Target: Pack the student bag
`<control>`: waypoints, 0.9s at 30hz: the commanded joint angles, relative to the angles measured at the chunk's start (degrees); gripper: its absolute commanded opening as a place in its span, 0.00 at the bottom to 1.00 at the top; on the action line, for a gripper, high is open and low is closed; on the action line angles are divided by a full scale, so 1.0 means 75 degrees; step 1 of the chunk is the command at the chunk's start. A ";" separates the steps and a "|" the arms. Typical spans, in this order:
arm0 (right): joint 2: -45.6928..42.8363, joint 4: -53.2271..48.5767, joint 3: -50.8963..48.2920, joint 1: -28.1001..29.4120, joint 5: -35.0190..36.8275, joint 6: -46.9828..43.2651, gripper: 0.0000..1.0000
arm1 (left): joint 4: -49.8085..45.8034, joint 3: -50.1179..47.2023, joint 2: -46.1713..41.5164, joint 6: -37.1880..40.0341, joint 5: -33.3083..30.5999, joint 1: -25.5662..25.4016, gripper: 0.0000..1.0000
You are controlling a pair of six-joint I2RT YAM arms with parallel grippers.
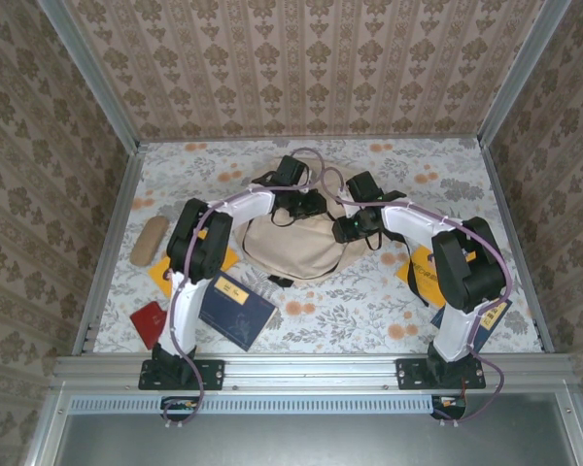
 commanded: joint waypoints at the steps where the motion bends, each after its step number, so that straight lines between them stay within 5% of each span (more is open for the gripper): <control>1: 0.0243 0.0194 0.0237 -0.0015 0.0158 -0.0148 0.40 | -0.0209 0.0377 0.0388 -0.0171 0.0272 0.0068 0.20; 10: 0.0491 -0.0007 0.0505 -0.0033 0.0354 -0.0154 0.35 | -0.0487 0.0555 0.0836 -0.0349 0.0148 0.0079 0.18; 21: -0.0255 -0.0121 0.0150 -0.0021 0.0339 -0.0101 0.11 | -0.0693 0.0560 0.1003 -0.0534 -0.0181 0.0103 0.12; 27: -0.1012 0.0259 -0.0530 0.0061 -0.1195 0.0027 0.06 | -0.0680 0.0551 0.1107 -0.0924 -0.0432 0.0091 0.07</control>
